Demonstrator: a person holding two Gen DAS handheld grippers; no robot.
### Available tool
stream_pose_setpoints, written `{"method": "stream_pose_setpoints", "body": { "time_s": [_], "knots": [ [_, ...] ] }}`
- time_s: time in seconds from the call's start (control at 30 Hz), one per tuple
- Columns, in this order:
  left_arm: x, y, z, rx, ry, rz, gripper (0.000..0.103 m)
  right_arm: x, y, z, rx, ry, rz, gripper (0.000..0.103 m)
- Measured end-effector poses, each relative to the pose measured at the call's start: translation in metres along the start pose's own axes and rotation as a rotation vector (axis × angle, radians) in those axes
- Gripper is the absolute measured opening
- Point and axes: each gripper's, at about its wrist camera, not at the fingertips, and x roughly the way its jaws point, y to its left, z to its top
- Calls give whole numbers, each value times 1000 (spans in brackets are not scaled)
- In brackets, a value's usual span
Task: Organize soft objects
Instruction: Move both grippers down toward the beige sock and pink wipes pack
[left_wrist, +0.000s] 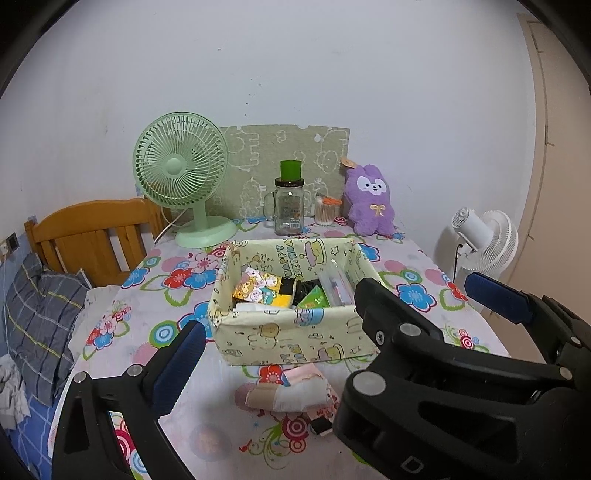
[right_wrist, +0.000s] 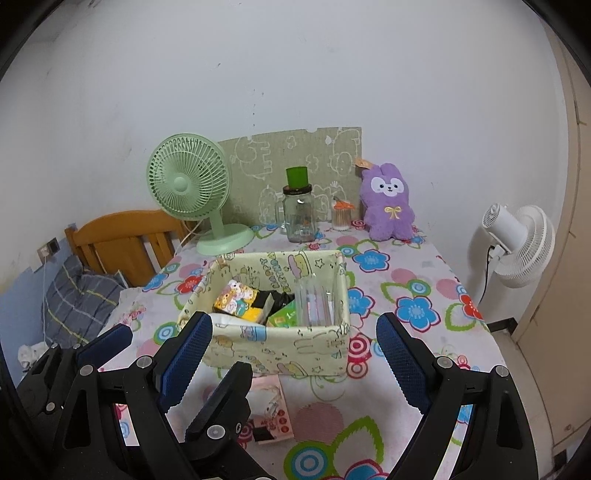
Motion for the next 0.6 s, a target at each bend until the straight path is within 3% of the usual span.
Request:
{"method": "stream_pose_setpoints", "body": {
  "time_s": [0.6],
  "knots": [
    [9,6,-34,5,55,-16,102,8,5,-36,-12,57,5,92]
  ]
}}
